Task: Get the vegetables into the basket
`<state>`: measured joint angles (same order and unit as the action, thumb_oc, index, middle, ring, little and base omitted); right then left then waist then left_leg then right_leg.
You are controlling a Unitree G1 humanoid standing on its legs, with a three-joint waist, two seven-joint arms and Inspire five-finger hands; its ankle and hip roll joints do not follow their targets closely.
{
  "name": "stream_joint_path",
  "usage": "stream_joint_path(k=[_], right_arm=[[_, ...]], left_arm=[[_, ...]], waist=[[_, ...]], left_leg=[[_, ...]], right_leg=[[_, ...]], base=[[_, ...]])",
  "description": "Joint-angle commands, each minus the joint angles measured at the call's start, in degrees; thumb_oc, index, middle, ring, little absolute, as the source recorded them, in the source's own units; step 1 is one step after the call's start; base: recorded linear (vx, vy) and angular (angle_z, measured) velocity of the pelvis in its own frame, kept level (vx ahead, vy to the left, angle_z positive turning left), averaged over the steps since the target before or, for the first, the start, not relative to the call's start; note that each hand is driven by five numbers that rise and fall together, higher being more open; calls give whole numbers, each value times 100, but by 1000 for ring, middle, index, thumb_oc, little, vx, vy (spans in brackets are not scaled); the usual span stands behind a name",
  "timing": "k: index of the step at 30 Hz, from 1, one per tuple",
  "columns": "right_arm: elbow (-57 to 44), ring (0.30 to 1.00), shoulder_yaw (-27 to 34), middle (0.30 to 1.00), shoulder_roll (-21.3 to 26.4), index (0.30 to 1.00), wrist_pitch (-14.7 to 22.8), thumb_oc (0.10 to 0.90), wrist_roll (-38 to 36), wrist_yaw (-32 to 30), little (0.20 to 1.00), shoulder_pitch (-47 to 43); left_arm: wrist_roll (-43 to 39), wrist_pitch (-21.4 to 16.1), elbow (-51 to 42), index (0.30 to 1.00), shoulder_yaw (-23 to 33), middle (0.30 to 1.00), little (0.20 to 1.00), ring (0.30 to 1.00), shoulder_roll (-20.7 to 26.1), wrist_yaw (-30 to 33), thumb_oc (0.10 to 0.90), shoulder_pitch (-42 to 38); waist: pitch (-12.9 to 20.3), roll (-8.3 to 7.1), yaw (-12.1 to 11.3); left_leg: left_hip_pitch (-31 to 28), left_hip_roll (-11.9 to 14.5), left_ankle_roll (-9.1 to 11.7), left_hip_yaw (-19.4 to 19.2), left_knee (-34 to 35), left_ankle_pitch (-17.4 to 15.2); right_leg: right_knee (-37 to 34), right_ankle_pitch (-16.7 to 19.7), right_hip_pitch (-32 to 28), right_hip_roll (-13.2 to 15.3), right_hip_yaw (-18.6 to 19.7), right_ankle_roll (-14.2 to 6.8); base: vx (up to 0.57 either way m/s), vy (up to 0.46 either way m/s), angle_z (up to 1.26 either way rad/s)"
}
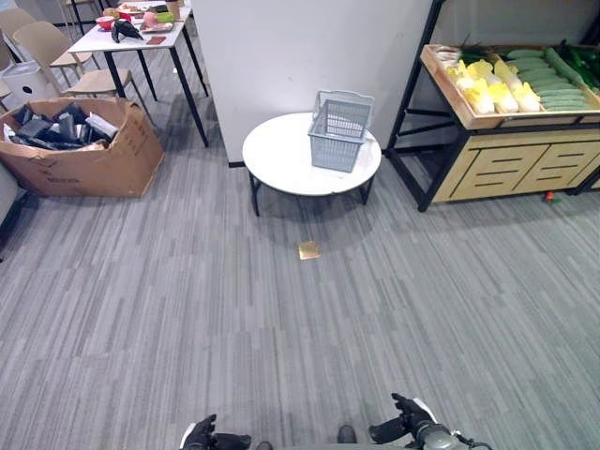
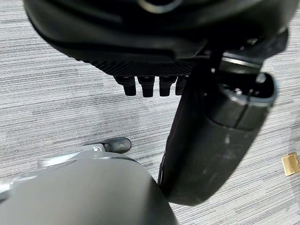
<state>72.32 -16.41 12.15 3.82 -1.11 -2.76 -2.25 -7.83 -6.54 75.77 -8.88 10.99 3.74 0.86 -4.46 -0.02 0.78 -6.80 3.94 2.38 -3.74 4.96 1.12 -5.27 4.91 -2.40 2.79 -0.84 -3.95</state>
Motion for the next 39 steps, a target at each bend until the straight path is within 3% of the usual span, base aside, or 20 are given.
stream_joint_path(k=[1,17,26,33,35,36,37,38,39], right_arm=[[215,1000,-328,1000,-18,1000,-21,900,-91,-76,1000,-24],[336,1000,-325,1000,7,1000,-86,900,-87,-106,1000,-149],[316,1000,-327,1000,132,1000,-130,900,-102,-128,1000,-288],[242,1000,-191,1000,305,1000,-82,900,-343,-209,1000,-494],[241,1000,-173,1000,377,1000,-73,900,-382,-256,1000,-567],[228,1000,-159,1000,409,1000,-51,900,-387,-288,1000,-551],[229,1000,-158,1000,409,1000,-51,900,-387,-289,1000,-552],[211,1000,-140,1000,445,1000,-40,900,-388,-306,1000,-532],[168,1000,-90,1000,535,1000,-28,900,-398,-346,1000,-526]], left_arm=[[166,50,247,1000,-199,1000,1000,1000,-88,12,900,159],[249,162,441,1000,-220,1000,1000,1000,-189,139,900,116],[500,158,132,1000,-640,1000,1000,1000,-203,132,900,65],[404,134,-66,1000,-732,1000,1000,1000,-90,158,900,-92],[322,144,-84,1000,-717,1000,1000,1000,-68,186,900,-158],[227,140,-141,1000,-681,1000,1000,1000,-76,172,900,-167],[226,141,-142,1000,-681,1000,1000,1000,-76,171,900,-168],[119,135,-218,1000,-658,1000,1000,1000,-76,165,900,-183],[-147,94,-360,1000,-597,1000,1000,1000,-84,155,900,-205]], waist=[[-42,-255,-20],[-74,-237,-33],[-200,-154,19],[-487,-89,64],[-609,-122,68],[-699,-154,34],[-698,-146,43],[-778,-141,4],[-942,-174,-37]], left_leg=[[130,53,110,282,4,-147],[64,108,112,233,1,-156],[124,157,136,266,3,-129],[486,314,163,405,-254,-95],[804,335,193,474,-821,-208],[1079,280,264,490,-1476,-157],[1115,286,266,506,-1533,-187],[1306,238,297,569,-1898,-20],[1776,59,311,833,-2729,294]], right_leg=[[27,-162,-55,321,-95,-310],[27,-222,-84,247,-34,-266],[27,-241,-50,220,-73,-237],[817,-528,525,79,-122,-121],[990,-621,637,1,-108,-23],[948,-677,554,-49,-103,84],[951,-678,559,-56,-114,86],[930,-691,492,-62,-141,141],[932,-733,392,-64,-200,236]], base=[[0,0,0],[13,-4,0],[2,-5,-1],[-29,-69,5],[33,-207,9],[35,-178,16],[41,-175,15],[32,-132,10],[34,-131,6]])
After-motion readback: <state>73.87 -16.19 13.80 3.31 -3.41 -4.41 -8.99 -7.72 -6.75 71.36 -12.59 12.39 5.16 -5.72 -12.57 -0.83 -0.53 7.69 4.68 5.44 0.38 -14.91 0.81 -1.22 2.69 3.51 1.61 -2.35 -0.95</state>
